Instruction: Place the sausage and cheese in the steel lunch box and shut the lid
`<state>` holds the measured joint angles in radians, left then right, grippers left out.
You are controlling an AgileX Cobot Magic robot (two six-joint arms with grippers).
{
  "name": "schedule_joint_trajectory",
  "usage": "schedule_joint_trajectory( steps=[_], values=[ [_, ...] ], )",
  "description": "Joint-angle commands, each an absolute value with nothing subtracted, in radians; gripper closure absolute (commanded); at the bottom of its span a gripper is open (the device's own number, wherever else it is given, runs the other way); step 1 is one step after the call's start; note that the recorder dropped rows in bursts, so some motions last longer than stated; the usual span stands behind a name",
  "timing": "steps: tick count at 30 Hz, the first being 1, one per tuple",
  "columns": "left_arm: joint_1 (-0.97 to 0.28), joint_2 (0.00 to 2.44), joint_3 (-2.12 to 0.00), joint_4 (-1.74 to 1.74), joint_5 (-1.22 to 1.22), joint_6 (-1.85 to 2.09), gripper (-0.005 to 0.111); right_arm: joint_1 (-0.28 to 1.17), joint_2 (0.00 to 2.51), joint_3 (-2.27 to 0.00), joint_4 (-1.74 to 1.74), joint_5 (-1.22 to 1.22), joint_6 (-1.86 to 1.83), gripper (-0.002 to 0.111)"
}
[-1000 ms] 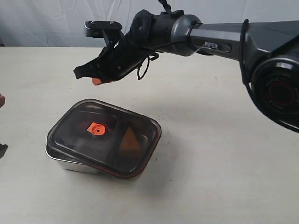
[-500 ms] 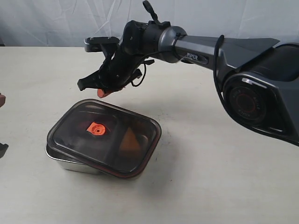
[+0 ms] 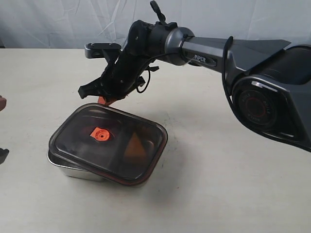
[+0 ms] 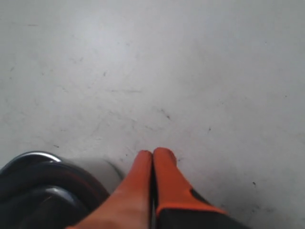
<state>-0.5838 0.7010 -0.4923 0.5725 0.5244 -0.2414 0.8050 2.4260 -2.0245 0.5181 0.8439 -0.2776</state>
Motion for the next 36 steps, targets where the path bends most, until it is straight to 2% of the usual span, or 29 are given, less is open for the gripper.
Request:
schedule_joint_trajectory(
  steps=[1,17,24,36],
  values=[
    [-0.590,0.694,-0.490,0.564,0.514,-0.246,0.107,0.798,2.425,-2.033,0.532,0.881,-0.315,0.109],
    [-0.590,0.694,-0.490,0.562,0.512,-0.246,0.107,0.798,2.422,-2.033,0.523,0.858,-0.315,0.109],
    [-0.590,0.694,-0.490,0.562,0.510,-0.246,0.107,0.789,2.356,-2.033,0.251,0.815,-0.113,0.109],
    [-0.590,0.694,-0.456,0.636,0.482,-0.254,0.107,0.787,2.180,-2.026,0.053,1.078,-0.012,0.109]
  ],
)
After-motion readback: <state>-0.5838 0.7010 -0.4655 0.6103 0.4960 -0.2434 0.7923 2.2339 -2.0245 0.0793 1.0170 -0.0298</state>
